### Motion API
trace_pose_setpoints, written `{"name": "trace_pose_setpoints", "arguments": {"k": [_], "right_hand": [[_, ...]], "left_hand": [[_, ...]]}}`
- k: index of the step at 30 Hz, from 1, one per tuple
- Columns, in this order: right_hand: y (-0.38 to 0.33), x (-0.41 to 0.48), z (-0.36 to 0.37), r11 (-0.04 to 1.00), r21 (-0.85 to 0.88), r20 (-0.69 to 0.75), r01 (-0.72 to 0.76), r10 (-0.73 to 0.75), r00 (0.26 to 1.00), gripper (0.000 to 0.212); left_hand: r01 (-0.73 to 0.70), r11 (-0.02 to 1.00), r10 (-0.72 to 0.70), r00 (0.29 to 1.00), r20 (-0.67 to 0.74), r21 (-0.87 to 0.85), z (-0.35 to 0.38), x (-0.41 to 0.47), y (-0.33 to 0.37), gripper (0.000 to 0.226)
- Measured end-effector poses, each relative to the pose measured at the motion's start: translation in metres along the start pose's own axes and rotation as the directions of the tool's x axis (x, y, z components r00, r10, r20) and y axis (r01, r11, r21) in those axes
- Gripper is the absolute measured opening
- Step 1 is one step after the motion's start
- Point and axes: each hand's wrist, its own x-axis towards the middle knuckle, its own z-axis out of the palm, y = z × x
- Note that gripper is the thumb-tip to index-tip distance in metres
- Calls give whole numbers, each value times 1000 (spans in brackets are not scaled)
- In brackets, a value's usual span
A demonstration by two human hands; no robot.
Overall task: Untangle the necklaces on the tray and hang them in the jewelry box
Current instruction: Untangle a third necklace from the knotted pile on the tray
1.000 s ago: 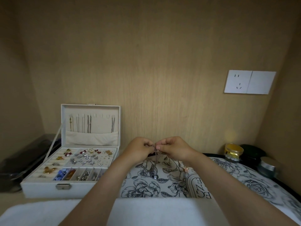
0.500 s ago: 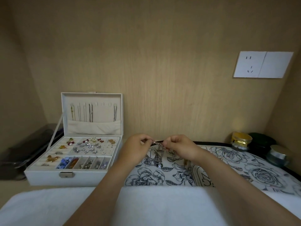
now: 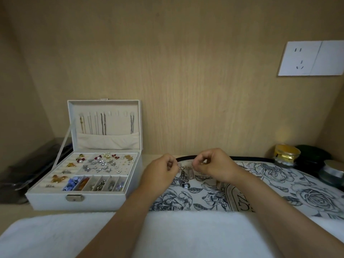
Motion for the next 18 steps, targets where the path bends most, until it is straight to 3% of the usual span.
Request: {"name": "trace_pose_setpoints", "arguments": {"k": [2,5,9,14,18], "right_hand": [[-1,-1,0,1000,-8,60,-26,27,998,12],[-4,0,7,991,130,101,-21,8,995,21],[-4,3,9,973,230,54,-21,9,998,9],[-4,1,10,973,232,99,8,-32,995,14],[-3,4,10,962,274,59,-8,-8,998,7]], "left_hand": [[-17,995,18,1000,13,-101,4,2,1,10],[-36,959,50,998,45,-282,8,3,2,13],[-83,952,92,996,16,-296,10,5,3,11],[-116,926,116,993,-24,-359,7,7,5,10],[-152,944,156,988,-8,-293,2,12,10,9]]}}
